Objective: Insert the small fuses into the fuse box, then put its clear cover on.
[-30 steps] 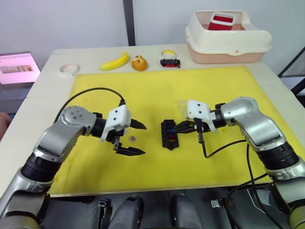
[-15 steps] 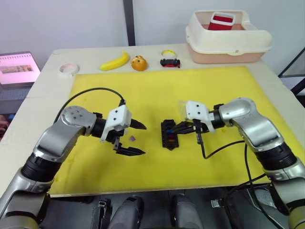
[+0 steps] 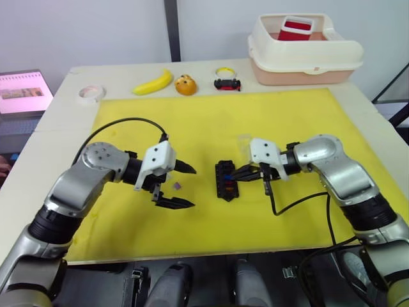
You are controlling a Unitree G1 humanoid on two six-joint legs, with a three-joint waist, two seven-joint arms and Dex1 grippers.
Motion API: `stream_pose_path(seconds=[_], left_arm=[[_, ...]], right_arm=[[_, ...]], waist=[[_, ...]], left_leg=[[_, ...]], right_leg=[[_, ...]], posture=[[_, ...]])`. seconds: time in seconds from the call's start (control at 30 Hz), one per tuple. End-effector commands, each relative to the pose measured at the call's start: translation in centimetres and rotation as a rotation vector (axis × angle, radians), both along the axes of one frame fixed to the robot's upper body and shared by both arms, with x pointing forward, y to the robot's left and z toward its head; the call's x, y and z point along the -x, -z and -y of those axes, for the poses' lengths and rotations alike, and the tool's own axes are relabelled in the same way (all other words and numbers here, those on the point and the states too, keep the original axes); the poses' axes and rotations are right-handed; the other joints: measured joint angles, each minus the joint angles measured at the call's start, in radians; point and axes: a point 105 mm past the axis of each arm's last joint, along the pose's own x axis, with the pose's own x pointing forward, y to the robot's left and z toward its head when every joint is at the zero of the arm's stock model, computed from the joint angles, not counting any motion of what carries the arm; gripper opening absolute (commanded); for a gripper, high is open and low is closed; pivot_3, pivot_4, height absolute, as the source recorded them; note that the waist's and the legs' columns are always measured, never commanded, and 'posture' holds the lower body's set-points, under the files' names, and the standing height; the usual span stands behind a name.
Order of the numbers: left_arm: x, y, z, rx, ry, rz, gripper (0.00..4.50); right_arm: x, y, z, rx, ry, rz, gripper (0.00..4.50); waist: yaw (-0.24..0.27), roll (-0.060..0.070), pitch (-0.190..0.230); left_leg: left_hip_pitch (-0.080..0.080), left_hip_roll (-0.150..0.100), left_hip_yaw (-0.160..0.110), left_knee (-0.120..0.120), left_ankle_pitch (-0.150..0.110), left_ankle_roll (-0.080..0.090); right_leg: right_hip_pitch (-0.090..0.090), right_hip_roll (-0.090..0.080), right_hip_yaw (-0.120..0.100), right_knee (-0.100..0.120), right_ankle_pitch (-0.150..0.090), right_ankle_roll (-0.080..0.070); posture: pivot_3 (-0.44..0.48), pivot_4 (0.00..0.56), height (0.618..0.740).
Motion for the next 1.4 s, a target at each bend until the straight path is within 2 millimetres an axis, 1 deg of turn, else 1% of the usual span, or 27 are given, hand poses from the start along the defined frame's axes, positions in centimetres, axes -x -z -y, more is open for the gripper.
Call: stream_pose_path(seconds=[0.03, 0.23, 0.7, 1.1, 1.23, 1.4], left_arm=[[0.2, -0.7, 0.1, -0.001, 0.018, 0.031, 4.46], [0.2, -0.7, 0.1, -0.001, 0.019, 0.033, 4.46], [0.3, -0.5, 0.4, 0.005, 0.018, 0.032, 4.46], [0.3, -0.4, 0.5, 0.011, 0.017, 0.033, 4.46], [0.3, -0.3, 0.5, 0.014, 0.015, 0.033, 4.46], [0.3, -0.3, 0.5, 0.014, 0.013, 0.035, 4.46]], right_arm=[[0.0, 0.6, 0.0, 0.038, -0.004, -0.018, 0.00], [0.1, -0.6, -0.2, 0.058, -0.005, -0.031, 0.00], [-0.2, -1.0, -0.4, 0.153, 0.001, -0.022, 0.00], [-0.2, -2.1, -0.7, 0.175, 0.008, -0.030, 0.00], [-0.4, -1.9, -0.7, 0.187, 0.018, -0.032, 0.00], [-0.4, -1.3, -0.9, 0.207, 0.017, -0.039, 0.00]], waist=[[0.000, 0.000, 0.000], [0.000, 0.000, 0.000], [0.000, 0.000, 0.000], [0.000, 0.000, 0.000], [0.000, 0.000, 0.000], [0.001, 0.000, 0.000]], left_leg=[[0.000, 0.000, 0.000, 0.000, 0.000, 0.000], [0.000, 0.000, 0.000, 0.000, 0.000, 0.000], [0.000, 0.000, 0.000, 0.000, 0.000, 0.000], [0.000, 0.000, 0.000, 0.000, 0.000, 0.000], [0.000, 0.000, 0.000, 0.000, 0.000, 0.000], [0.000, 0.000, 0.000, 0.000, 0.000, 0.000]], right_leg=[[0.000, 0.000, 0.000, 0.000, 0.000, 0.000], [0.000, 0.000, 0.000, 0.000, 0.000, 0.000], [0.000, 0.000, 0.000, 0.000, 0.000, 0.000], [0.000, 0.000, 0.000, 0.000, 0.000, 0.000], [0.000, 0.000, 0.000, 0.000, 0.000, 0.000], [0.000, 0.000, 0.000, 0.000, 0.000, 0.000]], posture=[[0.000, 0.150, 0.740], [0.000, 0.150, 0.740], [0.000, 0.150, 0.740], [0.000, 0.150, 0.740], [0.000, 0.150, 0.740], [0.000, 0.150, 0.740]])
